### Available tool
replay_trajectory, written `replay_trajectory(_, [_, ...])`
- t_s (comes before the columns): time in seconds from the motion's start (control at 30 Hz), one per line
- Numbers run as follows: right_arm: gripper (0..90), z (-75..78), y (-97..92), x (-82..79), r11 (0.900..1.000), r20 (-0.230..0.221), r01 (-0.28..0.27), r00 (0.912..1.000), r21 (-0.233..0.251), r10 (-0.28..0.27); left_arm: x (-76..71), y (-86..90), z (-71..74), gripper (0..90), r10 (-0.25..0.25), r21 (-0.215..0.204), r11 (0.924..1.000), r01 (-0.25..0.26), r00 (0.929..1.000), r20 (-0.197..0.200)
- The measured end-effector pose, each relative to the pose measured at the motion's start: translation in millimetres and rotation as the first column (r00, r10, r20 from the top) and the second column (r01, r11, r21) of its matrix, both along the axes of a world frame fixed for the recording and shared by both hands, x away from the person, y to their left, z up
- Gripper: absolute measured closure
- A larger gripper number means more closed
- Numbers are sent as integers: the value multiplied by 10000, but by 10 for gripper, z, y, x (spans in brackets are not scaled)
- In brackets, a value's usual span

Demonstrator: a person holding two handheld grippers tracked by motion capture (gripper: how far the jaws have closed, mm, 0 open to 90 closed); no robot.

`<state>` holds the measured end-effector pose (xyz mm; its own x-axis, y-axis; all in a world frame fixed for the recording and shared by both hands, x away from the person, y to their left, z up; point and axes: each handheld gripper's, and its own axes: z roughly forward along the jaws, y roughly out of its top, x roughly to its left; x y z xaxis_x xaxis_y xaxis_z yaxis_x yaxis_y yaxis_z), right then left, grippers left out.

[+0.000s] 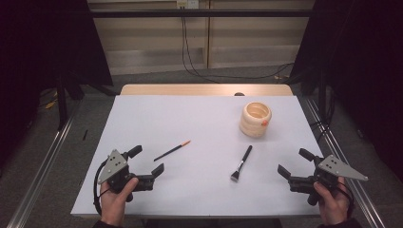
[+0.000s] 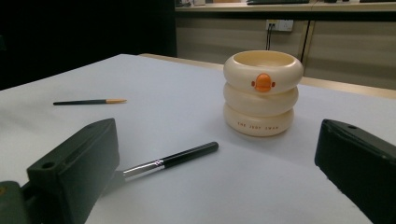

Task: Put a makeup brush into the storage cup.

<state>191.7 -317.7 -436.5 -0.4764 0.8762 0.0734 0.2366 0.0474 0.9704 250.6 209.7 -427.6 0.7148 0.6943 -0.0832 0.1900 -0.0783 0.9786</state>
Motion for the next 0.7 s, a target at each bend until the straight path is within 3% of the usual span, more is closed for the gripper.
replay_trajectory(0.03, [0, -1, -2, 1, 10000, -5, -22, 10000, 43, 22, 22, -10, 10, 6, 45, 149, 9999, -46, 10000, 35])
replay_trajectory(0.27, [0, -7, -7, 5, 9999, -11, -51, 10000, 106, 51, 144, -38, 55, 4, 89, 114, 9999, -88, 10000, -40])
replay_trajectory(0.33, [0, -7, -2, 7, 10000, -75, -28, 10000, 78, 29, 184, -58, 89, 13, 519, 428, 9977, -520, 9986, 51])
replay_trajectory(0.47, [0, -5, 0, 9, 9999, -18, 118, 9999, 70, -118, 246, -56, 139, 11, 679, 548, 9962, -674, 9977, -73])
replay_trajectory(0.7, [0, -4, -3, 6, 9999, -31, -3, 10000, 104, 3, 387, -56, 256, 18, 511, 260, 9984, -508, 9986, -108])
